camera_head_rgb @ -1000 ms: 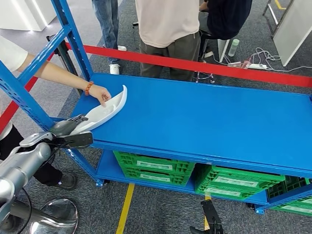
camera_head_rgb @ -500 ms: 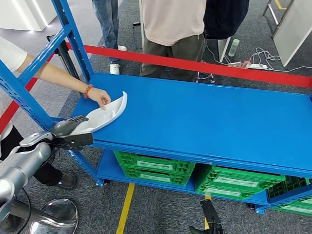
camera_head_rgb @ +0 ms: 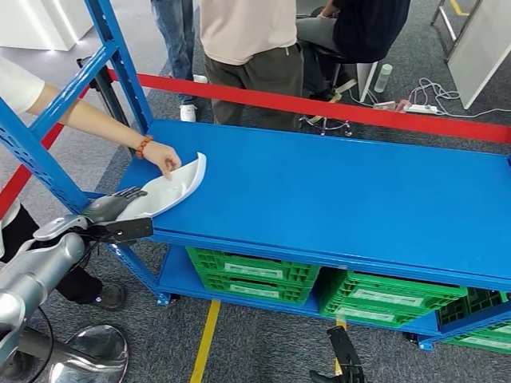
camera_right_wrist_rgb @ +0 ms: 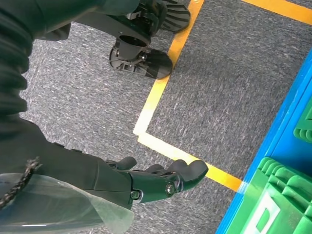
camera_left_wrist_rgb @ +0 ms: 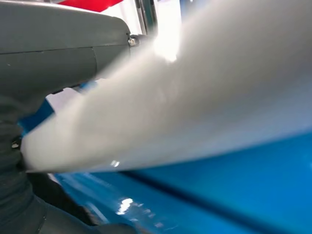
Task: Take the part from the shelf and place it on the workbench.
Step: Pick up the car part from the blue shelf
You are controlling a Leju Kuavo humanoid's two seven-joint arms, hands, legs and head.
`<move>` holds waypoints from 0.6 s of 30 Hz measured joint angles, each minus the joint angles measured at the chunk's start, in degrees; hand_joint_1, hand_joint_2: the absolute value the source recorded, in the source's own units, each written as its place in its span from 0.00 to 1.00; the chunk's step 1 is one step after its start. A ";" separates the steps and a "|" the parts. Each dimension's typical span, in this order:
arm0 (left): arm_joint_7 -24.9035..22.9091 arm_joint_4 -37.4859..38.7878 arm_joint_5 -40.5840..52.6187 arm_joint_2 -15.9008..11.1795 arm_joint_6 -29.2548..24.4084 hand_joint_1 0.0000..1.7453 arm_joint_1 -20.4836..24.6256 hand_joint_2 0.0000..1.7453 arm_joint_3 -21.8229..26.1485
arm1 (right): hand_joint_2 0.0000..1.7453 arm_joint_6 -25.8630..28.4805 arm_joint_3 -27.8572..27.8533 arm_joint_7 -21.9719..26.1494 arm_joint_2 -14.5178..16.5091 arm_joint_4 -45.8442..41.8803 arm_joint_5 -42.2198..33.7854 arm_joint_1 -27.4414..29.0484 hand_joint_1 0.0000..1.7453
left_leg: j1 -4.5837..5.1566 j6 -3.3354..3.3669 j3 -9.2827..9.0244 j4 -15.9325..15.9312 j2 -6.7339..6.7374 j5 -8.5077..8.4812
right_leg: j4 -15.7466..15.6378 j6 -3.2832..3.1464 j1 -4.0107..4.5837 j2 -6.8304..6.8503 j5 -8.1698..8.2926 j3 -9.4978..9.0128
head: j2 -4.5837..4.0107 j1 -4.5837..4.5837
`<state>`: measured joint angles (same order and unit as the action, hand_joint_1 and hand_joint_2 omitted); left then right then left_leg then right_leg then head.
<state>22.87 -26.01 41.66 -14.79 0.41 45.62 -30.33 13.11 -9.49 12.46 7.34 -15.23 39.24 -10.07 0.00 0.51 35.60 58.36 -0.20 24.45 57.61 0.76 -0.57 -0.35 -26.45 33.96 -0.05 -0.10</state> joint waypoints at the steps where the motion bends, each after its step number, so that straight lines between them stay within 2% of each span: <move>1: 0.40 -0.02 -0.63 0.23 -0.48 0.00 -0.06 1.00 0.36 | 1.00 0.01 0.00 -0.02 0.00 0.00 0.01 -0.01 0.00 | 0.00 0.00 0.00 0.00 -0.02 0.00 | 0.00 0.00 0.00 0.02 0.00 0.00 | 0.01 0.01; 11: 5.83 -2.54 -6.33 2.75 -3.75 0.00 -1.59 1.00 4.76 | 1.00 -0.23 0.50 -0.07 0.00 0.00 0.32 -0.15 0.00 | 0.00 0.01 0.01 0.00 -0.10 -0.01 | -0.01 0.00 -0.01 0.15 0.00 -0.03 | -0.01 -0.01; 18: 6.84 -5.41 -6.85 4.35 -3.87 0.00 -1.57 1.00 6.53 | 1.00 -0.32 0.87 -0.13 0.00 0.00 0.43 -0.26 0.00 | 0.02 0.02 0.00 0.01 -0.06 -0.01 | -0.01 0.02 -0.01 0.01 0.03 -0.03 | -0.01 -0.01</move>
<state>29.71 -31.42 34.80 -10.45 -3.46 44.05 -23.81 12.79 -8.61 12.34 7.34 -15.23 39.66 -10.34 0.02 0.52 35.60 58.36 -0.26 24.43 57.61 0.78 -0.59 -0.34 -26.42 33.93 -0.07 -0.11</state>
